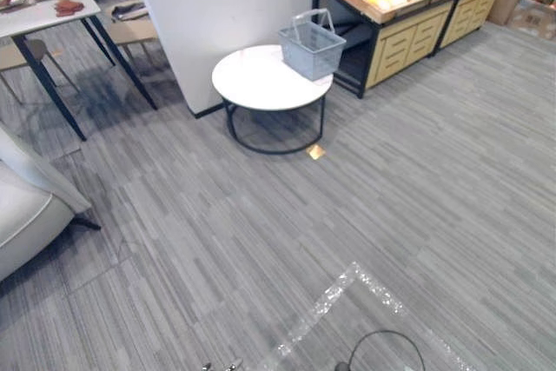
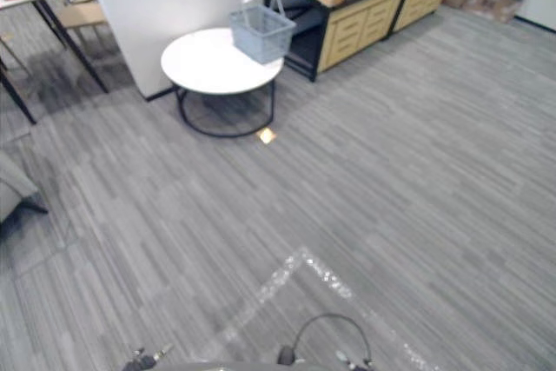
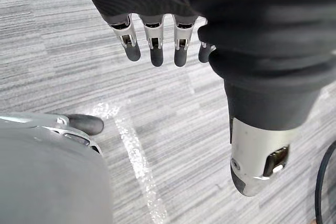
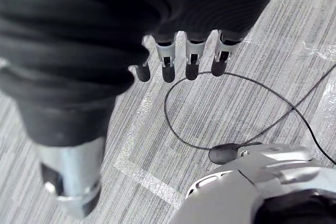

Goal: Pick vegetable in the basket

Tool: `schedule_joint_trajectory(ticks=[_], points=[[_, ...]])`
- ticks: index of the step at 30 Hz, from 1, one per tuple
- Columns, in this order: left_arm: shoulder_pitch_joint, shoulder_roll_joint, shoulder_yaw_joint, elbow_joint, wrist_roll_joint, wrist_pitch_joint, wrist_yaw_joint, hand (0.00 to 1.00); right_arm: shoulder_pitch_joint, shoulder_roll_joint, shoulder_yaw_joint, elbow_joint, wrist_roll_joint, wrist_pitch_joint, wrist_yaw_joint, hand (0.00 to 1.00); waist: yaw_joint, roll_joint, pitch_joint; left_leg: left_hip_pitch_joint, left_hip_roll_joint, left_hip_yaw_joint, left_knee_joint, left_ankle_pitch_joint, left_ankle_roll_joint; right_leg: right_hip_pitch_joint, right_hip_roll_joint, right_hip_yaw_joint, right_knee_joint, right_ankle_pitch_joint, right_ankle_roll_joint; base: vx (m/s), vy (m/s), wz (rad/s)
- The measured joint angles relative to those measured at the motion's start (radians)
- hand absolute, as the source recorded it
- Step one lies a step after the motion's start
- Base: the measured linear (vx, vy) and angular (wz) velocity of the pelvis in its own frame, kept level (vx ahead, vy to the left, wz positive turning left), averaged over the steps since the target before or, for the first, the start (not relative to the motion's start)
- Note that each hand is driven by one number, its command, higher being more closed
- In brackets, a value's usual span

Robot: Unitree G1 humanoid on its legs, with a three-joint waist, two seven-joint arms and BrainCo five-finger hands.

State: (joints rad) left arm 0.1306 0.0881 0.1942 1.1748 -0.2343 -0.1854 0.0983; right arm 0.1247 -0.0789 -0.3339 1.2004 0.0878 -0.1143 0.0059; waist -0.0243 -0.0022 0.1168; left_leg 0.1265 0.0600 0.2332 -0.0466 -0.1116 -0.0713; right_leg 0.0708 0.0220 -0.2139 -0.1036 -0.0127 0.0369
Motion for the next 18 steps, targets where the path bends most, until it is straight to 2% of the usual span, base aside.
schedule_joint_trajectory(ticks=[1, 3, 4, 5, 6, 7, 8, 9, 10, 11, 12, 13, 15, 16, 17, 18], points=[[-0.009, 0.0, 0.002, -0.001, -0.001, 0.0, -0.001, 0.0, -0.008, -0.001, 0.0, -0.004, 0.001, 0.0, 0.0, 0.0, 0.0, 0.006, 0.008, -0.019, 0.007, 0.003, 0.011, 0.002, -0.003, -0.037, 0.002, 0.004, 0.041, -0.013, -0.017, 0.0, -0.029, -0.06], [-0.026, 0.0, 0.012, -0.002, -0.031, 0.002, -0.006, 0.0, -0.027, -0.001, -0.001, -0.007, 0.005, -0.001, 0.0, 0.0, -0.001, -0.003, 0.032, -0.025, 0.013, 0.008, 0.018, 0.003, -0.007, -0.086, 0.001, 0.009, 0.125, -0.05, -0.066, 0.0, -0.052, -0.08], [-0.028, 0.0, 0.019, -0.003, -0.037, 0.003, -0.008, 0.0, -0.03, -0.001, -0.001, -0.006, 0.01, 0.0, 0.0, 0.0, -0.001, 0.001, 0.042, -0.026, 0.015, 0.012, 0.022, 0.002, -0.01, -0.097, 0.0, 0.014, 0.149, -0.069, -0.067, 0.0, -0.087, -0.18], [-0.029, 0.0, 0.05, -0.004, -0.037, 0.006, -0.014, 0.0, -0.038, 0.002, 0.003, -0.006, 0.012, -0.001, 0.0, 0.0, -0.001, -0.017, 0.053, -0.049, 0.029, 0.032, 0.095, -0.033, -0.054, -0.122, -0.001, 0.028, 0.213, -0.122, -0.07, 0.0, -0.129, -0.19], [-0.028, 0.002, 0.07, -0.005, -0.038, 0.012, -0.016, 0.0, -0.039, 0.005, 0.019, -0.006, 0.021, -0.001, 0.0, 0.0, 0.001, -0.026, 0.062, -0.082, 0.044, 0.038, 0.196, -0.062, -0.065, -0.123, -0.003, 0.033, 0.233, -0.151, -0.079, 0.01, -0.146, -0.14], [-0.028, 0.005, 0.08, -0.009, -0.04, 0.015, -0.017, 0.0, -0.039, 0.007, 0.029, -0.006, 0.032, -0.001, -0.001, 0.0, 0.0, -0.032, 0.069, -0.118, 0.057, 0.042, 0.285, -0.07, -0.059, -0.116, -0.004, 0.034, 0.239, -0.161, -0.086, 0.03, -0.197, -0.02], [-0.021, 0.007, 0.097, -0.033, -0.049, 0.017, -0.019, 0.0, -0.039, 0.007, 0.04, -0.008, 0.034, -0.001, -0.001, 0.0, 0.002, -0.039, 0.08, -0.23, 0.105, 0.051, 0.549, -0.064, -0.042, -0.093, -0.002, 0.034, 0.245, -0.175, -0.1, 0.04, -0.173, 0.0], [-0.021, 0.005, 0.112, -0.039, -0.059, 0.019, -0.021, 0.0, -0.042, 0.001, 0.047, -0.01, 0.034, -0.001, -0.001, 0.0, 0.003, -0.031, 0.087, -0.271, 0.131, 0.046, 0.649, -0.049, -0.018, -0.079, 0.006, 0.033, 0.244, -0.18, -0.107, 0.09, -0.206, -0.07], [-0.019, -0.01, 0.128, -0.044, -0.075, 0.022, -0.024, 0.0, -0.042, -0.007, 0.072, -0.017, 0.034, -0.001, -0.004, 0.0, 0.008, -0.026, 0.1, -0.331, 0.166, 0.024, 0.809, -0.023, 0.027, -0.05, 0.02, 0.03, 0.244, -0.191, -0.123, 0.1, -0.118, -0.07], [-0.018, -0.012, 0.127, -0.044, -0.079, 0.022, -0.024, 0.0, -0.043, -0.012, 0.088, -0.02, 0.034, -0.001, -0.006, 0.0, 0.009, -0.019, 0.101, -0.354, 0.169, 0.008, 0.861, -0.024, 0.029, -0.039, 0.023, 0.029, 0.245, -0.2, -0.124, 0.14, -0.091, -0.02], [-0.016, -0.012, 0.126, -0.052, -0.078, 0.022, -0.025, 0.0, -0.046, -0.021, 0.125, -0.039, 0.034, 0.0, -0.011, 0.0, 0.012, -0.014, 0.102, -0.393, 0.15, -0.029, 0.924, -0.039, 0.015, -0.012, 0.021, 0.03, 0.247, -0.216, -0.126, 0.13, -0.03, 0.06], [-0.014, -0.017, 0.119, -0.067, -0.08, 0.021, -0.025, 0.0, -0.055, -0.025, 0.151, -0.06, 0.04, -0.001, -0.012, 0.0, 0.017, -0.014, 0.103, -0.423, 0.124, -0.051, 0.932, -0.056, 0.0, -0.001, 0.016, 0.036, 0.246, -0.227, -0.117, 0.2, -0.032, 0.02], [-0.015, -0.02, 0.085, -0.081, -0.108, 0.019, -0.028, 0.0, -0.125, -0.043, 0.188, -0.08, 0.044, -0.003, -0.01, 0.0, 0.047, -0.013, 0.105, -0.479, 0.056, -0.078, 0.773, -0.068, -0.003, 0.005, -0.009, 0.059, 0.244, -0.241, -0.087, 0.22, 0.001, -0.19], [-0.013, -0.02, 0.076, -0.08, -0.111, 0.019, -0.029, 0.0, -0.139, -0.043, 0.199, -0.093, 0.045, -0.006, -0.009, 0.0, 0.056, -0.009, 0.104, -0.488, 0.049, -0.078, 0.707, -0.064, -0.002, 0.006, -0.013, 0.061, 0.24, -0.245, -0.082, 0.32, 0.044, -0.25], [-0.007, -0.021, 0.067, -0.08, -0.112, 0.019, -0.03, 0.0, -0.173, -0.044, 0.223, -0.112, 0.049, -0.02, -0.009, 0.0, 0.059, -0.006, 0.107, -0.502, 0.035, -0.082, 0.55, -0.039, 0.002, 0.023, -0.017, 0.063, 0.221, -0.25, -0.074, 0.31, 0.042, -0.11], [-0.003, -0.021, 0.066, -0.079, -0.112, 0.019, -0.031, 0.0, -0.184, -0.044, 0.233, -0.131, 0.049, -0.024, -0.009, 0.0, 0.059, -0.003, 0.106, -0.507, 0.031, -0.083, 0.457, -0.012, -0.001, 0.034, -0.017, 0.065, 0.208, -0.251, -0.073, 0.43, 0.065, -0.07]])
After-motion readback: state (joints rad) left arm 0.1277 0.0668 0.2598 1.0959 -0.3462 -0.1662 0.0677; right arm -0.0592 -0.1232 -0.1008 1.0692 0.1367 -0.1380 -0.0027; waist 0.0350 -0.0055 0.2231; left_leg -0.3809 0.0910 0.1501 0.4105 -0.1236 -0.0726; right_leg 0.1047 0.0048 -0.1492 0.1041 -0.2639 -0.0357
